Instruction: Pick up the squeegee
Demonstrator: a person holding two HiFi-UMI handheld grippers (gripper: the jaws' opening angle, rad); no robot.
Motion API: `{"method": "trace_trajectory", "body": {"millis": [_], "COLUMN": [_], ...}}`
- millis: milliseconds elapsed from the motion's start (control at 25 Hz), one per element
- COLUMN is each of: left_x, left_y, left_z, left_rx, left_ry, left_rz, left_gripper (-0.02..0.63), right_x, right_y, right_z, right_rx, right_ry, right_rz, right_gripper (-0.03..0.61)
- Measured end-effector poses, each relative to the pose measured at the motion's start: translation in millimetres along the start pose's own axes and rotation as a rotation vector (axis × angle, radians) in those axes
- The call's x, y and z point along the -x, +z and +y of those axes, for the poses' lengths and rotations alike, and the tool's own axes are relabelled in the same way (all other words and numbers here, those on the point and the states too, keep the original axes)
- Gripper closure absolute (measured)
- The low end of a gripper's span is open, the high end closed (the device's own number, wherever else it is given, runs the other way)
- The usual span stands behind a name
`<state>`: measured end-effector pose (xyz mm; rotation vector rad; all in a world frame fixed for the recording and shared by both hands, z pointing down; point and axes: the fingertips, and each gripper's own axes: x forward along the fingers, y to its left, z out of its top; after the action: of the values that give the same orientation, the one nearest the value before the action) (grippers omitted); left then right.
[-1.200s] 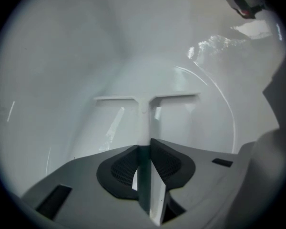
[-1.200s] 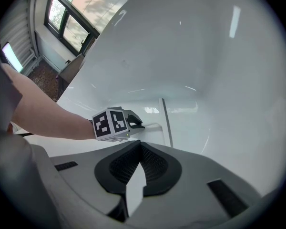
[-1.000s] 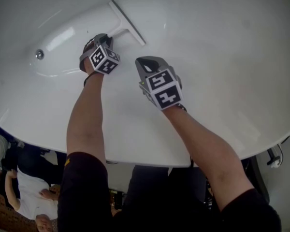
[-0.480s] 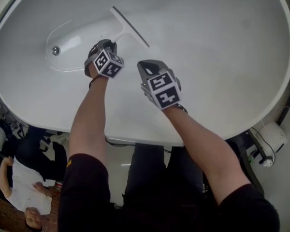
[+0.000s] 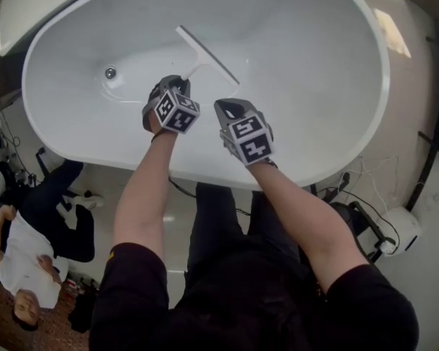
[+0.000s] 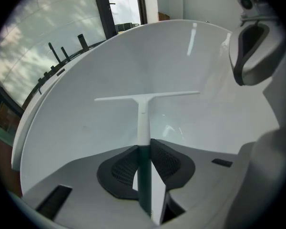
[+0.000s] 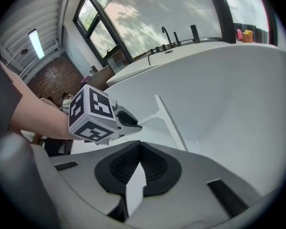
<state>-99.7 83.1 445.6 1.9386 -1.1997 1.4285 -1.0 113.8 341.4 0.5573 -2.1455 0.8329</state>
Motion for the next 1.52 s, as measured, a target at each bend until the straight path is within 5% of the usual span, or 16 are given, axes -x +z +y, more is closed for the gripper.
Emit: {"method": "trace_trajectory", "body": {"millis": [760,1080,1520], "left_x": [254,307,344], "left_y": [34,60,75], "left_z": [-96,-133,-176], "left_rx": [0.327,0.437,0.448], "left_ry": [0.083,0.126,0.149], "left_rz": [-0.121,-0.203,-0.262], "left_gripper": [0.537,0.536,0.537], "right_x": [209,264,301], "right_y": [14,5,-6], "right_z": [75,91,97], "right_rx": [0.285,0.391,0.468], "right_ry": [0.039,0.066,0.07], "right_rz": [-0.162,-0.218,-0.246], "right_gripper": [0.572,0.572,0.574]}}
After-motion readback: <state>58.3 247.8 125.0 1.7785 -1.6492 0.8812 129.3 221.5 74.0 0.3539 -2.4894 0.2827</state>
